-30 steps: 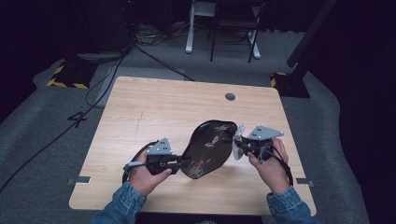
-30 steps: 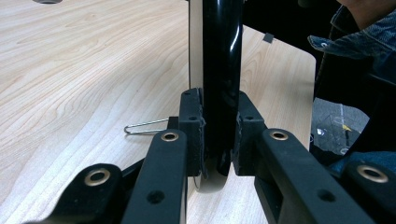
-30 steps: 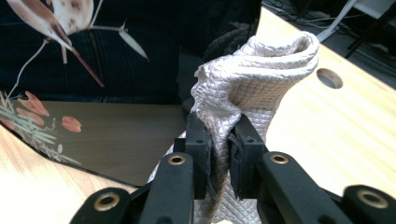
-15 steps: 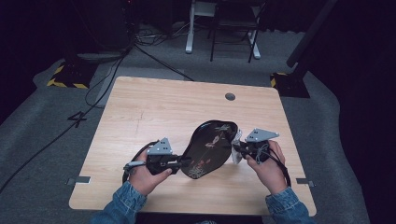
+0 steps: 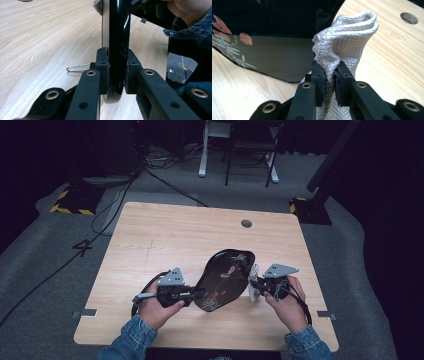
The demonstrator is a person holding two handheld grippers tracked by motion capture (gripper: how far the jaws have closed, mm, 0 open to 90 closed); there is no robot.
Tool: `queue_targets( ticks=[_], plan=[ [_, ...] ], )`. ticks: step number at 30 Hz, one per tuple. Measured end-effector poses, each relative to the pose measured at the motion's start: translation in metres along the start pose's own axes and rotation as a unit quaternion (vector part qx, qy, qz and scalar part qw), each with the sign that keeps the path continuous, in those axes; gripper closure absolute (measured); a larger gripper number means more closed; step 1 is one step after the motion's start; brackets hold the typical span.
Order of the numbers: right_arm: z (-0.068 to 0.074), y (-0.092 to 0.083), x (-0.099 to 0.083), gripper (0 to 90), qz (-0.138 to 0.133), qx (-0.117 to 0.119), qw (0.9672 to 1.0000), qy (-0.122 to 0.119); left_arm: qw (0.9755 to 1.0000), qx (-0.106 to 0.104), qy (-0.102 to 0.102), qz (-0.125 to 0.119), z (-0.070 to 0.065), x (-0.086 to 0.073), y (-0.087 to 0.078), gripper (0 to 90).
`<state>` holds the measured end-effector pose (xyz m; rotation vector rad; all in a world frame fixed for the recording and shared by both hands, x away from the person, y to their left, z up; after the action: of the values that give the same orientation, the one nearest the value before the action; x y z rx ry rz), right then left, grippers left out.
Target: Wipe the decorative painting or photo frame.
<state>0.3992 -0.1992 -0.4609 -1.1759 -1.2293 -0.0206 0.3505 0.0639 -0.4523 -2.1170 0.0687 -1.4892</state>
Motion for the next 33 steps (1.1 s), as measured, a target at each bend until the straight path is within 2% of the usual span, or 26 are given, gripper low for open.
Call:
queue_targets(
  ticks=[5, 19, 33],
  plan=[
    [0.001, 0.008, -0.009, 80.3, 0.017, 0.002, 0.9999, 0.001, 1.0, 0.0, 0.001, 0.0, 0.0, 0.0, 0.0, 78.2],
    [0.009, 0.018, -0.024, 80.2, 0.04, 0.012, 0.9991, -0.001, 1.0, -0.001, 0.002, 0.0, 0.0, 0.0, 0.0, 78.2],
    [0.021, 0.03, -0.035, 80.2, 0.072, 0.032, 0.9969, -0.004, 1.0, -0.002, 0.003, 0.0, 0.0, 0.0, 0.0, 78.1]
  ],
)
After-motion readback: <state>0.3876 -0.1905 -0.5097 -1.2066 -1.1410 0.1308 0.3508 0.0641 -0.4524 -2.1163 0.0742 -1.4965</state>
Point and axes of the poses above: each handheld gripper's, and its own axes: y roughly forward along the jaws, x roughly out of its top, z roughly to its left, the point moved 6 cm from there along y, roughly forward along the jaws, and after that the axes turned 2 degrees about -x, right-handed, at the moved point
